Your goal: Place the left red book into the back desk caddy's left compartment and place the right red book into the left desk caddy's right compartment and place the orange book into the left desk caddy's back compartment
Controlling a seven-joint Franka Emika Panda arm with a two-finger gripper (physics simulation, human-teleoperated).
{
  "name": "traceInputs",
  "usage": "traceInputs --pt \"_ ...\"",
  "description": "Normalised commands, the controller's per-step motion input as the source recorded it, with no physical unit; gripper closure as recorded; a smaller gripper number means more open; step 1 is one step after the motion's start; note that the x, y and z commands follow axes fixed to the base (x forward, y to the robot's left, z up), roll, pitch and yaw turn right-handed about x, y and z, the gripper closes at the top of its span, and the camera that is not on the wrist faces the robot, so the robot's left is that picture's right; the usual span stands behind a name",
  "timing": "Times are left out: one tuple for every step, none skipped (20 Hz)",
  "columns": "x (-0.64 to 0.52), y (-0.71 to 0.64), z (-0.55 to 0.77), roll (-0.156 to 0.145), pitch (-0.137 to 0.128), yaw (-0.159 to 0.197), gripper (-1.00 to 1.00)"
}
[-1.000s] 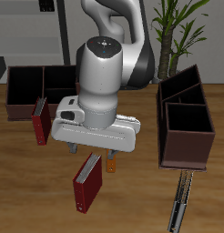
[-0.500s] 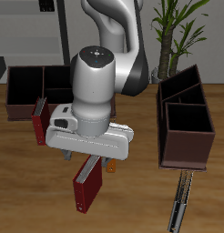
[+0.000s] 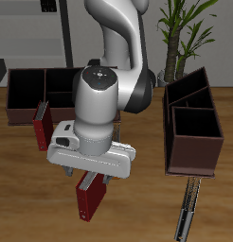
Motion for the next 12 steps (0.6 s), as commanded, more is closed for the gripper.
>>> traceInputs --pt "0.11 -0.14 -0.26 -0.036 0.027 0.01 -1.0" --pt "0.04 -0.05 -0.2 -0.042 0.028 -0.001 -1.0" --pt "0.08 -0.05 -0.27 0.041 0.034 -0.024 -1.0" --pt "0.08 -0.13 -0.34 -0.064 0.038 0.02 -1.0" --pt "-0.04 0.04 -0.16 0.0 0.026 -0.041 -1.0" --pt "-0.07 0.07 -0.27 0.079 0.022 -0.027 -1.0" --pt "-0.05 0.01 -0.3 -0.025 0.035 0.047 -1.0" --pt "-0.04 -0.01 -0.29 0.008 0.032 0.013 -1.0" --pt "-0.02 0.03 0.0 0.0 0.0 0.0 -1.0" --pt "-0.11 0.09 -0.17 0.056 0.024 -0.019 1.0" --pt "0.07 -0.38 -0.23 -0.066 0.057 -0.142 1.0" --pt "-0.05 0.09 0.02 0.0 0.0 0.0 1.0"
